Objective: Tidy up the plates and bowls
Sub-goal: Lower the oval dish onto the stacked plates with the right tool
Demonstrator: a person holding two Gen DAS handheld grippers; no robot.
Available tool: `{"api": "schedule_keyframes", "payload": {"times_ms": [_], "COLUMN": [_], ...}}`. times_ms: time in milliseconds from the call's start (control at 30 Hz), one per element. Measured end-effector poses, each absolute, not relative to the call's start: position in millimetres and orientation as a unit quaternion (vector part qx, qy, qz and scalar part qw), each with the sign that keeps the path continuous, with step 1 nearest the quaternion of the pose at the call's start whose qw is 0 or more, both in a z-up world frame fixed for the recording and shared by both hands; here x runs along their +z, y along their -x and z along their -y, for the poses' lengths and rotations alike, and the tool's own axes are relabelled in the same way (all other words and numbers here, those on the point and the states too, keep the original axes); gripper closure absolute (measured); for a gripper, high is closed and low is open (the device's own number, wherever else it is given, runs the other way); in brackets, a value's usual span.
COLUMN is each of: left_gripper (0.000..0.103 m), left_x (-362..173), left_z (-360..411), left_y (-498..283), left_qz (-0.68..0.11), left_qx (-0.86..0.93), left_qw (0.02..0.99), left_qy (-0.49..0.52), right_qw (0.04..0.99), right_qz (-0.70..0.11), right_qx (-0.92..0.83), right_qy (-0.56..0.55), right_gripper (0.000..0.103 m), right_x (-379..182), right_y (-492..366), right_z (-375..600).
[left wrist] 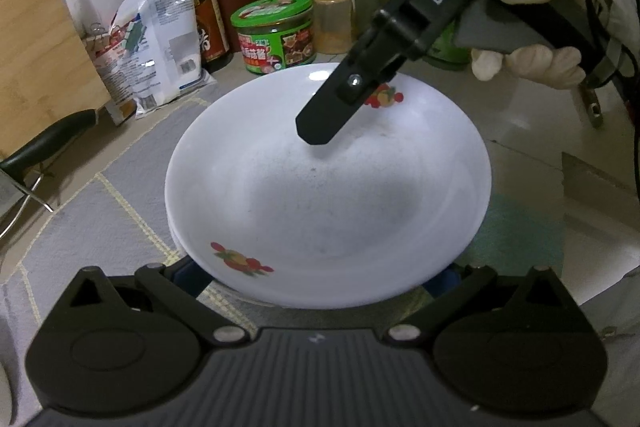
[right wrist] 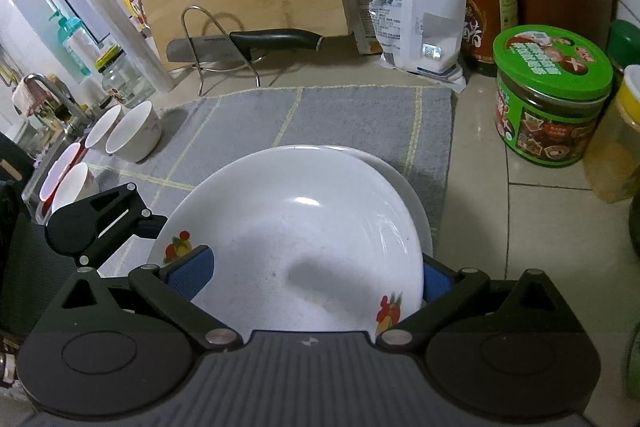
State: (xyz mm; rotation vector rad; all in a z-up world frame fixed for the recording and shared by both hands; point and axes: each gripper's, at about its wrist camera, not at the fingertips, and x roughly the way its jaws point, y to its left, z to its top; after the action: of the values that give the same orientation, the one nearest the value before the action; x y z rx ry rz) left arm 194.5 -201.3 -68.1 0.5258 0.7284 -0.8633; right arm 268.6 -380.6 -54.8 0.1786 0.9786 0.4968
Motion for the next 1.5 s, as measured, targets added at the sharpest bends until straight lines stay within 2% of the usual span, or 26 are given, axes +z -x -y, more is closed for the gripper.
{"api": "schedule_keyframes", "payload": {"times_ms": [500, 1200, 1500], "left_gripper": [0.000, 0.000, 0.000], "left_x": [-68, -73, -76], "left_z": [205, 212, 215], "left_y": [-197, -206, -214], "left_qz": [-0.357, -0.370, -0.383], "left_qx": [-0.394, -0.415, -0.425], "left_qw": [0.805, 0.773, 0.766], "left_qy": [-0.263, -0.305, -0.294], "right_qw": [0.842, 0.850, 0.855], "right_qz": [-0.470, -0.464, -0.462], "right_qx": [0.246, 0.221, 0.208], "right_qy": [-0.096, -0.116, -0.112], "right_gripper": [0.000, 0.000, 0.000], "right_x": [-66, -52, -47], "right_y": [-280, -272, -268], "right_z": [380, 393, 396]}}
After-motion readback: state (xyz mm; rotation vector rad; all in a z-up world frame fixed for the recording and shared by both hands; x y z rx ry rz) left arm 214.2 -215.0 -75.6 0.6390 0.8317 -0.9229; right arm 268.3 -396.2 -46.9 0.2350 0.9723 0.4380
